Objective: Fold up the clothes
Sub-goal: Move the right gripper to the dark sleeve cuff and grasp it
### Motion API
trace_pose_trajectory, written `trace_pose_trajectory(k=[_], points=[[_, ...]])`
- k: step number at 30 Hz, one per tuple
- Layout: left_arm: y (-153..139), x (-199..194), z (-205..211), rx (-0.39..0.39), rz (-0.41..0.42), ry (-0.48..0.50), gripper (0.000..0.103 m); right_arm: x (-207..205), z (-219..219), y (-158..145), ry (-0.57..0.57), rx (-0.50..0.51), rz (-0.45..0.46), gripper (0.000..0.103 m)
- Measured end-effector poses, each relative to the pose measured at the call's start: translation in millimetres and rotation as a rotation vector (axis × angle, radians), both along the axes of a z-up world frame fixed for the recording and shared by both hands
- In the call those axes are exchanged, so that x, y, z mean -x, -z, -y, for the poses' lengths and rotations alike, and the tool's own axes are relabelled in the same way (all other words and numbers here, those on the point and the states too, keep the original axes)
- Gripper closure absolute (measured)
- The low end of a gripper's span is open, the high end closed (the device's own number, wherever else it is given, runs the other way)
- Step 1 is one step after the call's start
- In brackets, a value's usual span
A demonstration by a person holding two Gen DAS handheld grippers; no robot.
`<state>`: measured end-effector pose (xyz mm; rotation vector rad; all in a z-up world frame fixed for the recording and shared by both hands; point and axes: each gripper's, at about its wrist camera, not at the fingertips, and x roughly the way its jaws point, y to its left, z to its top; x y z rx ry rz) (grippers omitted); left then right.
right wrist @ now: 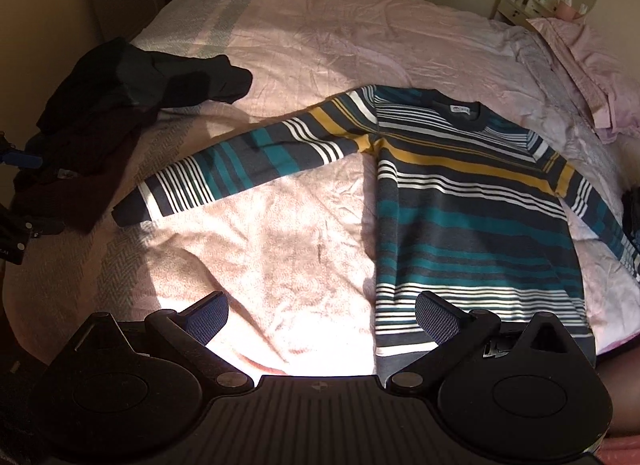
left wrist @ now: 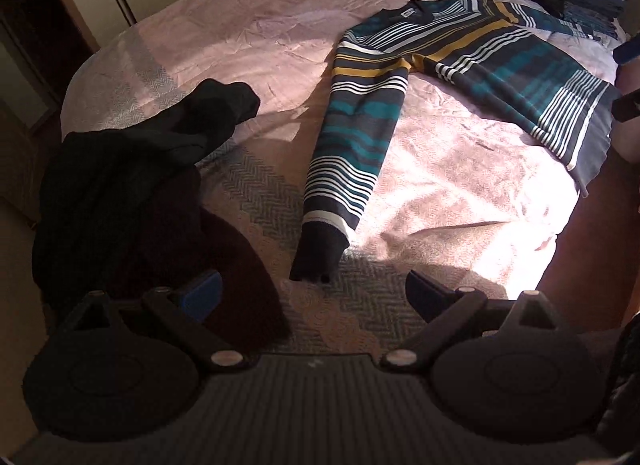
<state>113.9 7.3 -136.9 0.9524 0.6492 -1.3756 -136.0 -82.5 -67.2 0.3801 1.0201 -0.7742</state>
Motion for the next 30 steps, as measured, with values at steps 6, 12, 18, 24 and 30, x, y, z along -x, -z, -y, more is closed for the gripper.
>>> trace_pose_trajectory(k=[6, 12, 18, 24, 30], points=[[1, 0, -23, -0.038, 0.042, -0.161, 0.006, -37, 20, 24, -0.206, -0.02, 0.113, 0.001], [6, -14, -37, -0.042, 0.015, -0.283, 0.006, -108, 0, 65, -0.554, -0.056, 0.143, 0.013], [38, -42, -36, -0.058, -0.015, -0.286, 0.006, -182, -26, 117, -0.751, 0.038, 0.081, 0.032], [76, -73, -40, -0.075, -0.083, -0.3, 0.006, -238, -56, 186, -0.929, 0.253, -0.089, 0.032], [82, -90, -41, -0.072, -0.114, -0.326, 0.006, -261, -45, 206, -0.946, 0.261, -0.144, 0.084]])
